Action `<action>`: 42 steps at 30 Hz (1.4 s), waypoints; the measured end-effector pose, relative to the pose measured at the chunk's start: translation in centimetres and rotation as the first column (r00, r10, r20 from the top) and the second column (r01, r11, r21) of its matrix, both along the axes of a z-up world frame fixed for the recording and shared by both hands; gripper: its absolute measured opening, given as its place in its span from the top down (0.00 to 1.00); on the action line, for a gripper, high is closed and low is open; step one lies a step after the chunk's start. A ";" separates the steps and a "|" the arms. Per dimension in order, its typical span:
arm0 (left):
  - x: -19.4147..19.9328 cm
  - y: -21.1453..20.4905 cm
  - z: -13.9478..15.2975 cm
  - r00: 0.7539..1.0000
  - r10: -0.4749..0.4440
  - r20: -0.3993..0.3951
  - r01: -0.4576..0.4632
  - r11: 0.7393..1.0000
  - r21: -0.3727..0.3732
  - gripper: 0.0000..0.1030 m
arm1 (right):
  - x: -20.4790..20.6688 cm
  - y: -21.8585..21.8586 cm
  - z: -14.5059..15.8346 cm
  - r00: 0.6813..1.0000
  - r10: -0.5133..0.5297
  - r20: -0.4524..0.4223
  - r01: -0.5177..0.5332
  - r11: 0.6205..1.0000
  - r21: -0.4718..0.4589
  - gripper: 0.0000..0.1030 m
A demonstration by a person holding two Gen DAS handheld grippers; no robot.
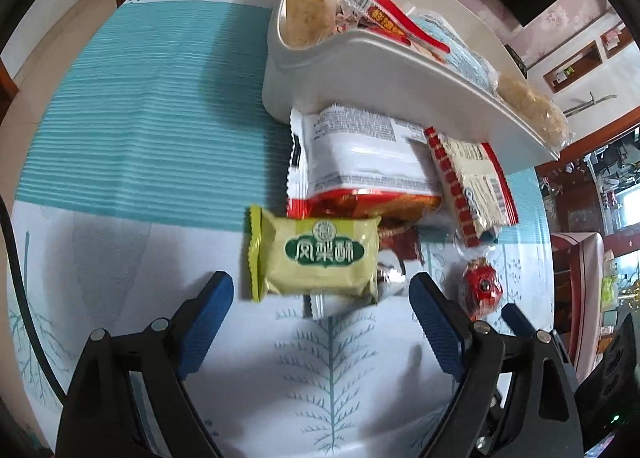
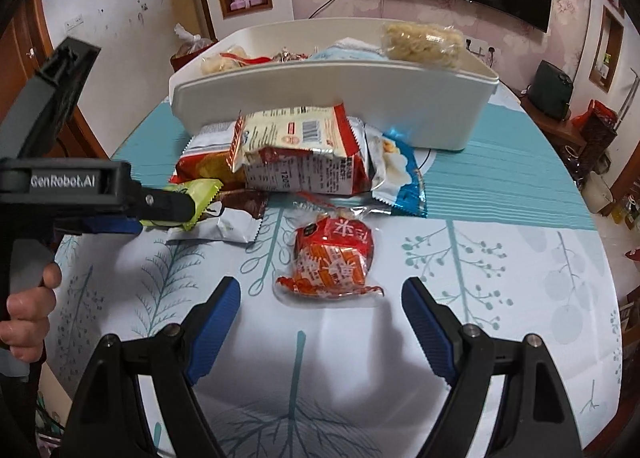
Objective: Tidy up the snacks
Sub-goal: 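Move left tool to yellow-green pastry packet while right tool reaches orange-wrapped cake, then close left tool on yellow-green pastry packet while right tool grasps orange-wrapped cake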
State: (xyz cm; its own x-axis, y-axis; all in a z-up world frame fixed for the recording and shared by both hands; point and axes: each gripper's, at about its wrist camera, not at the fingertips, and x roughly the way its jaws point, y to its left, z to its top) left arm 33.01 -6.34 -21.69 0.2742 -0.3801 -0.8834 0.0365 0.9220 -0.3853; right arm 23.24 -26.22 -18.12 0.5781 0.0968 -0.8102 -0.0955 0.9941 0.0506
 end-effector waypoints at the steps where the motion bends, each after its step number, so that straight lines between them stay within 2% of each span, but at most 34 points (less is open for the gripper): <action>1: 0.1 -0.1 0.0 1.000 0.001 0.004 -0.001 1.000 0.004 0.14 | 0.1 0.1 -0.1 1.000 0.001 -0.004 -0.001 1.000 -0.002 0.19; 11: 1.6 -1.6 0.0 0.999 0.017 0.028 -0.019 0.998 0.056 0.13 | 0.9 1.1 -1.2 1.000 -0.001 -0.012 0.000 0.999 -0.040 0.23; 15: 2.0 -2.6 -0.1 0.999 0.012 0.031 -0.015 0.995 0.102 0.14 | 1.2 1.3 -1.4 1.000 -0.008 -0.011 0.008 0.998 -0.056 0.25; 20: 2.3 -4.5 -0.2 0.999 0.021 0.032 -0.027 0.982 0.186 0.24 | 1.6 1.2 -1.5 1.000 -0.019 -0.008 0.019 0.998 -0.065 0.32; 23: 2.4 -4.4 -0.2 0.999 0.038 0.028 -0.043 0.979 0.198 0.34 | 1.8 1.0 -1.5 1.000 -0.030 -0.006 0.030 0.997 -0.070 0.36; 30: 2.2 -4.4 0.0 0.999 0.046 0.024 -0.050 0.978 0.202 0.45 | 1.7 0.9 -1.5 1.000 -0.013 -0.005 0.013 0.998 -0.056 0.39; 42: 0.3 -3.7 -0.3 0.998 0.049 -0.043 -0.039 0.975 0.220 0.49 | 0.2 1.7 -0.1 0.998 0.052 0.028 -0.051 0.998 -0.041 0.45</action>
